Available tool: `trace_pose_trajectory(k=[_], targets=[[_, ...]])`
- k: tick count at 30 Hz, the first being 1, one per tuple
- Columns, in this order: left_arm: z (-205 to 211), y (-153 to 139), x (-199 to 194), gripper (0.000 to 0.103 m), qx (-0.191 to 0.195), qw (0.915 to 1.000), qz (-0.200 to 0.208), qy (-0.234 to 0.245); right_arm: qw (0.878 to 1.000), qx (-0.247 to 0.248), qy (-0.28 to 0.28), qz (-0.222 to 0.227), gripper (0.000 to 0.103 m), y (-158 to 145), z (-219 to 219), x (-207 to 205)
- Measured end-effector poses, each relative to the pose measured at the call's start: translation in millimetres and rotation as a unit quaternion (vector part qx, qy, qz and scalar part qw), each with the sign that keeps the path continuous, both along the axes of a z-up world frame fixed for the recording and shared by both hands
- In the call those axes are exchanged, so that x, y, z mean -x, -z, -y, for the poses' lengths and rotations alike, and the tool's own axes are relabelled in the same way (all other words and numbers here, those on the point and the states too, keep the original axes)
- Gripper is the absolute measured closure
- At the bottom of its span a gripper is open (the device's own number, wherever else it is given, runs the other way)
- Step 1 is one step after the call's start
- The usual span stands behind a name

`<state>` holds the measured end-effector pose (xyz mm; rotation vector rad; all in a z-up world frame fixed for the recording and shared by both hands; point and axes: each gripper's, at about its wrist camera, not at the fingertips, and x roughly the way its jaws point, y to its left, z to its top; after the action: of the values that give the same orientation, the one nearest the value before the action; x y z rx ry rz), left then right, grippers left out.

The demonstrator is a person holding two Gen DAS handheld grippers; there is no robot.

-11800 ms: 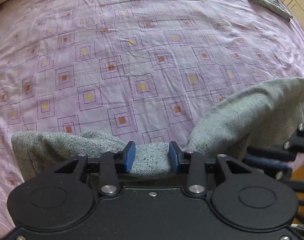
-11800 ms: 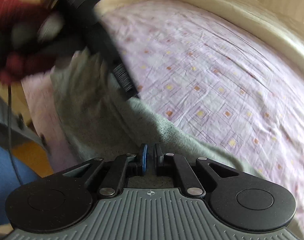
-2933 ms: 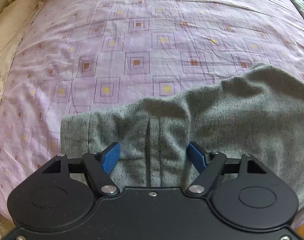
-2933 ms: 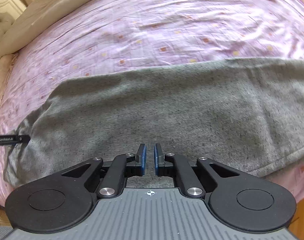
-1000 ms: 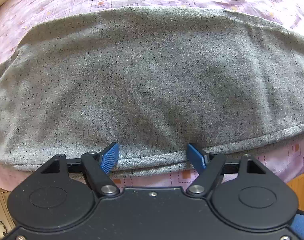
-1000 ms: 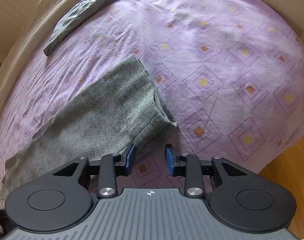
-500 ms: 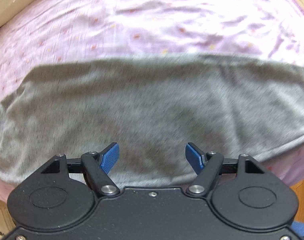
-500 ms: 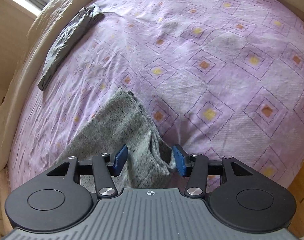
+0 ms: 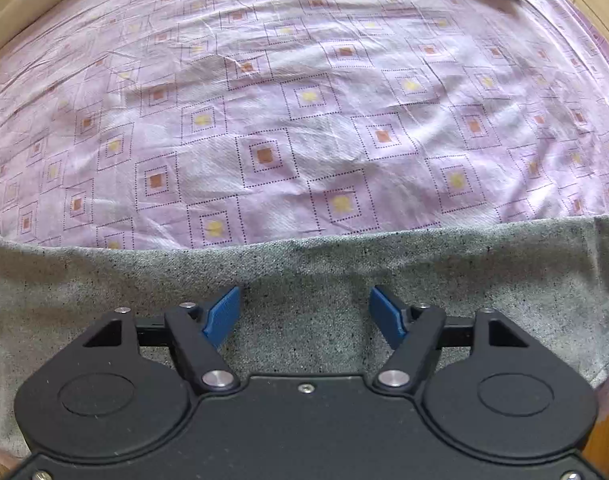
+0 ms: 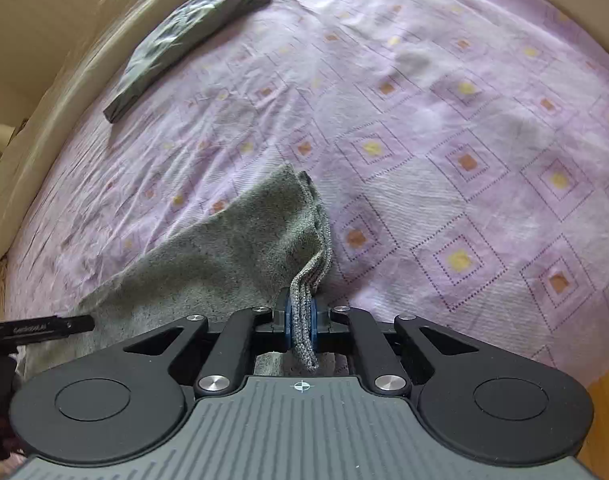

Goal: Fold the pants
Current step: 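Lay the folded trousers down with the left gripper while the right gripper grasps the hem, then lift the grey trouser hem with the right gripper and fold it over the trousers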

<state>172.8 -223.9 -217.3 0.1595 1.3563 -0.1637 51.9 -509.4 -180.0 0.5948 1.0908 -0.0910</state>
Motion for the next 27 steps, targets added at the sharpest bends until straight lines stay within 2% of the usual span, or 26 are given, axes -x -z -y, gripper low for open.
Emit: trace_pose_trajectory(k=[3,6,10,13,16,21,24,27], targets=[[2.6,7.2,4.4,0.04,-0.012,0.9999,-0.006,-0.003,1.0,-0.007,-0.005,0.016,0.095,-12.6,0.6,0.9],[4.7,2.6,18.6,0.041,-0.005,0.9999,-0.011,-0.004,0.999,-0.012,-0.011,0.031,0.095,-24.2,1.0,1.7],[5.1,0.2,50.2,0.041,-0.005,0.9997,-0.023,-0.006,0.999,-0.008,-0.02,0.04,0.095,-33.0,-3.4,-0.7],[1.7,2.3,73.8,0.041,0.009,0.9989,-0.044,-0.008,0.999,-0.005,-0.017,0.037,0.095,-33.2,-5.5,-2.3],[-0.8,8.4,90.6,0.04,0.012,0.9978,-0.064,0.006,0.999,0.001,-0.011,0.03,0.095,-31.0,-7.2,-2.9],[-5.4,5.1,96.6,0.04,0.025,0.997,-0.064,0.035,0.999,0.015,0.0,0.03,0.095,-34.3,-12.5,-3.8],[-13.2,3.9,95.1,0.04,0.044,0.9956,-0.07,0.044,0.999,0.026,0.005,0.041,0.095,-45.6,-21.4,-4.0],[-21.3,3.6,98.8,0.04,0.056,0.9925,-0.081,0.072,0.997,0.039,0.005,0.062,0.095,-64.9,-39.5,-3.9]])
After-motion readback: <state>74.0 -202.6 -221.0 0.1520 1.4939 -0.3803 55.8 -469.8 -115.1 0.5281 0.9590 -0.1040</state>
